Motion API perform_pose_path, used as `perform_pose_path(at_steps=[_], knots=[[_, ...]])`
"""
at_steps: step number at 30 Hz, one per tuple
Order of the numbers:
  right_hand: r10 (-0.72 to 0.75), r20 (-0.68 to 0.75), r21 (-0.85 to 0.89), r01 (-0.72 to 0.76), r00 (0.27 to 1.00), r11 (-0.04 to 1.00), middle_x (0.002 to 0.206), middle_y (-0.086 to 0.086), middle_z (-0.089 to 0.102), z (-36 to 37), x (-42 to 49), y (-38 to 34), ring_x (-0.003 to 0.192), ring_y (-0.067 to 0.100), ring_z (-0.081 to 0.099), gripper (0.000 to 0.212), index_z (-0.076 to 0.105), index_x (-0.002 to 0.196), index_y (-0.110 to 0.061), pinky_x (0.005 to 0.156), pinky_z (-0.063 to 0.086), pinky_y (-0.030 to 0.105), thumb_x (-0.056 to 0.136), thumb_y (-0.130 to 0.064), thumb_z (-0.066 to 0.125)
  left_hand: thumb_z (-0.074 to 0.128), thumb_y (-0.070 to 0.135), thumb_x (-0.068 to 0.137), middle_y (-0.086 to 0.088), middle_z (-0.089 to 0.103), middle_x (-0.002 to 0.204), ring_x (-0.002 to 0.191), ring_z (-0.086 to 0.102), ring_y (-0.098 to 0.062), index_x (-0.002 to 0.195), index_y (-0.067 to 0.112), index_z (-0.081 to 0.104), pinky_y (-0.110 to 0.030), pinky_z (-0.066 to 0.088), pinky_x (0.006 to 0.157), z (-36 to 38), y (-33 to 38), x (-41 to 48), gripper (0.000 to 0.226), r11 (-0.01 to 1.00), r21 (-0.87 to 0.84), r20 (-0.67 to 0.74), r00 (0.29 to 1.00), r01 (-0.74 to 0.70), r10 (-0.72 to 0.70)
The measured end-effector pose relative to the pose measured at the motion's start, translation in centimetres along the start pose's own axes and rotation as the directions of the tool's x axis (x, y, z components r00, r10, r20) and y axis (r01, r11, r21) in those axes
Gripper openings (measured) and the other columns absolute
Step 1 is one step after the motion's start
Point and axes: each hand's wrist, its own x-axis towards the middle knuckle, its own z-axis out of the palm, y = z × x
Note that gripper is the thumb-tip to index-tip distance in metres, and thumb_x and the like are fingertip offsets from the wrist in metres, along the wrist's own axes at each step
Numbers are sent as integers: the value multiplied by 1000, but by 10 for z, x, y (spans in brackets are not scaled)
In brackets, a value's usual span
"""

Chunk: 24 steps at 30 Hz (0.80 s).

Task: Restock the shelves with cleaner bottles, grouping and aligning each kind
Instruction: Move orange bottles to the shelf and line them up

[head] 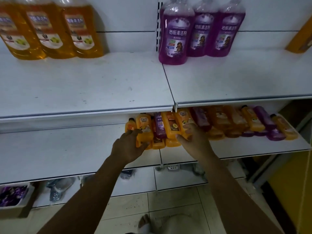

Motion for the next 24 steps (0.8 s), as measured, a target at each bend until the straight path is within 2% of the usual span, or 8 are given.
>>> perform_pose_path(at_steps=[3, 5, 9, 12, 14, 17, 21, 24], knots=[[96, 66, 122, -104, 993, 987, 115, -7, 68, 22, 20, 18, 109, 18, 66, 52, 63, 119, -23, 85, 53, 34, 83, -60, 72, 66, 66, 90, -10, 60, 140, 122, 62, -35, 148, 27, 43, -50, 56, 94, 22, -8, 25, 74, 995, -15, 83, 992, 99, -97], [156, 112, 243, -179, 981, 953, 115, -4, 68, 35, 29, 27, 108, 20, 66, 41, 62, 113, -22, 86, 50, 33, 87, -50, 76, 69, 63, 89, -13, 59, 140, 122, 61, -38, 149, 26, 39, -53, 56, 96, 35, -13, 41, 78, 985, -72, 112, 982, 160, -151], [318, 188, 471, -370, 929, 801, 130, 2, 67, 53, 44, 40, 115, 29, 65, 47, 59, 127, -27, 93, 58, 49, 89, -44, 80, 70, 69, 84, -2, 58, 145, 128, 62, -31, 152, 36, 33, -54, 56, 101, 76, -38, 74, 85, 917, -327, 187, 967, 229, -175], [418, 287, 640, -497, 862, 587, 132, 4, 67, 64, 53, 42, 112, 30, 69, 57, 55, 132, -31, 79, 61, 44, 85, -47, 82, 79, 50, 85, 1, 55, 146, 132, 58, -28, 151, 30, 35, -50, 53, 105, 74, -21, 74, 82, 774, -568, 164, 960, 280, -228], [474, 372, 730, -567, 798, 381, 124, 6, 71, 71, 56, 39, 106, 28, 72, 59, 56, 131, -27, 78, 61, 43, 83, -47, 84, 80, 38, 91, 2, 59, 138, 124, 60, -24, 143, 29, 44, -48, 53, 103, 74, -11, 73, 64, 629, -709, 132, 936, 318, -325], [508, 450, 791, -592, 734, 153, 115, 10, 73, 76, 58, 35, 103, 28, 73, 54, 59, 124, -20, 86, 61, 45, 83, -43, 86, 80, 48, 89, -5, 70, 131, 116, 69, -31, 136, 22, 59, -57, 57, 98, 77, -6, 73, 58, 505, -793, 76, 878, 341, -473], [511, 482, 801, -594, 712, 72, 115, 11, 72, 72, 63, 35, 106, 28, 73, 55, 58, 127, -16, 89, 62, 44, 83, -32, 87, 82, 36, 89, -13, 70, 126, 117, 68, -37, 131, 11, 62, -56, 57, 99, 78, -7, 78, 53, 382, -821, 122, 783, 425, -609], [483, 487, 817, -575, 728, 42, 119, 13, 72, 66, 60, 40, 104, 28, 73, 56, 59, 133, -15, 80, 64, 40, 85, -24, 85, 81, 29, 90, -12, 66, 132, 122, 64, -41, 138, 12, 57, -57, 59, 96, 80, -11, 75, 55, 229, -866, 242, 774, 444, -585]])
